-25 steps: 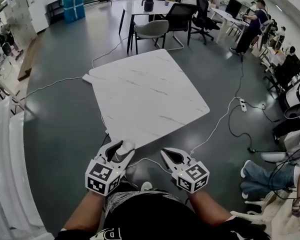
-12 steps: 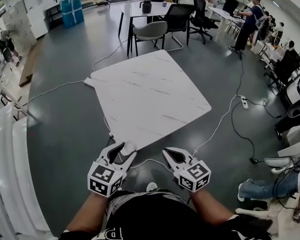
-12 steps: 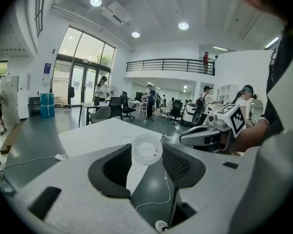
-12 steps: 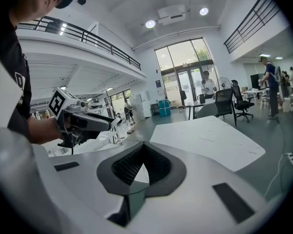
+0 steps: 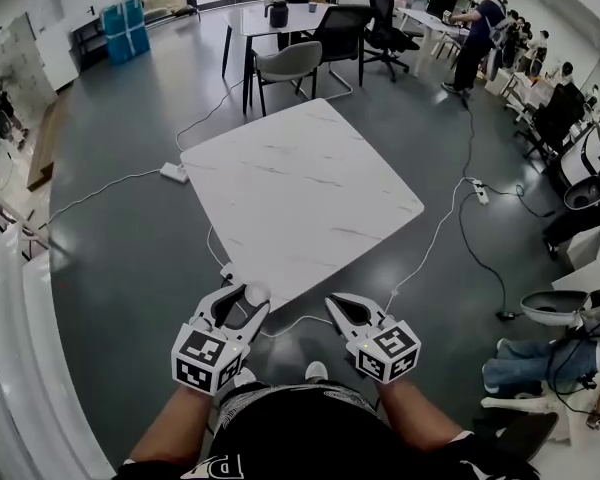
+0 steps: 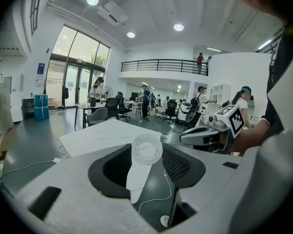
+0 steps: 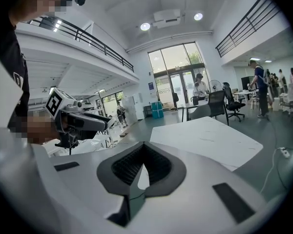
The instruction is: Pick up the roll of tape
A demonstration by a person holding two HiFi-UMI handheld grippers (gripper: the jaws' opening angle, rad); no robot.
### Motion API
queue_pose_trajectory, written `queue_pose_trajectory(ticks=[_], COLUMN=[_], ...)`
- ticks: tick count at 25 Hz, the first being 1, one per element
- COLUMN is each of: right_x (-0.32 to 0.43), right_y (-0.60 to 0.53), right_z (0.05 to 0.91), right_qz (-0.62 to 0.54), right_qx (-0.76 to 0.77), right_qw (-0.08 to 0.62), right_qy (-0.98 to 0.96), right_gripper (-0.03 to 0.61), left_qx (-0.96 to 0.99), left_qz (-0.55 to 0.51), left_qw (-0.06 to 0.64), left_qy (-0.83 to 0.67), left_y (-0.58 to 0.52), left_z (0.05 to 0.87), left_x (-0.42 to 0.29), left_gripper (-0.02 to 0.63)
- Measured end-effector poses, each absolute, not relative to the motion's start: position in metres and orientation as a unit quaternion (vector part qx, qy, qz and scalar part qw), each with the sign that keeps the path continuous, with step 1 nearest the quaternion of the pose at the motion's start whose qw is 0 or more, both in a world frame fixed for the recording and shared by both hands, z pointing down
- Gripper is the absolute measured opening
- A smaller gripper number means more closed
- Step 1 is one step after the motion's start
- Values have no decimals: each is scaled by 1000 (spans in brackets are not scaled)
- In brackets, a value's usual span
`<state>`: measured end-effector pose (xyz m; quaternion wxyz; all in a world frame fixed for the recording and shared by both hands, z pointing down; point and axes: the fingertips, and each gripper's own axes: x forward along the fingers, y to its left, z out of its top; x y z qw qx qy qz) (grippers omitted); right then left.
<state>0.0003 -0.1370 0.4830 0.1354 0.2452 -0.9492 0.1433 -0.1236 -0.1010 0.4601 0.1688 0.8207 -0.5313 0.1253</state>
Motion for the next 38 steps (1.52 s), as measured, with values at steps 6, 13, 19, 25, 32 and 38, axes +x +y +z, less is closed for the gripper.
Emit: queue_pose_trajectory(ticks=[6,13,19,25,32,38], right_x=[-16,-26,-33,-33,-33,-33], right_y=[-127,-116,-112,-110,-110,-108], right_z=[482,490,490,490,489,490], right_qz=[146,146,146,144,143,142], right_qx=[262,271,272,270,264,262], right_qw=[140,147,151,154,156,154], right_qy=[-944,-940,-939,-939,-941,-942], right_gripper=[5,5,5,5,5,5], left_qx=[832,842,845,845,844,843], left_qz=[128,137,139,137,134,135], left_qw=[165,166,168,170,169,169], left_qy=[-513,-495,-489,-489,-491,-492], left_y=[-96,-91,-87,-84,-86,-84], left_z=[459,468,470,472,468,470], left_x=[-137,-143,-150,-150,-147,-148], left_gripper=[206,206,206,206,206,206])
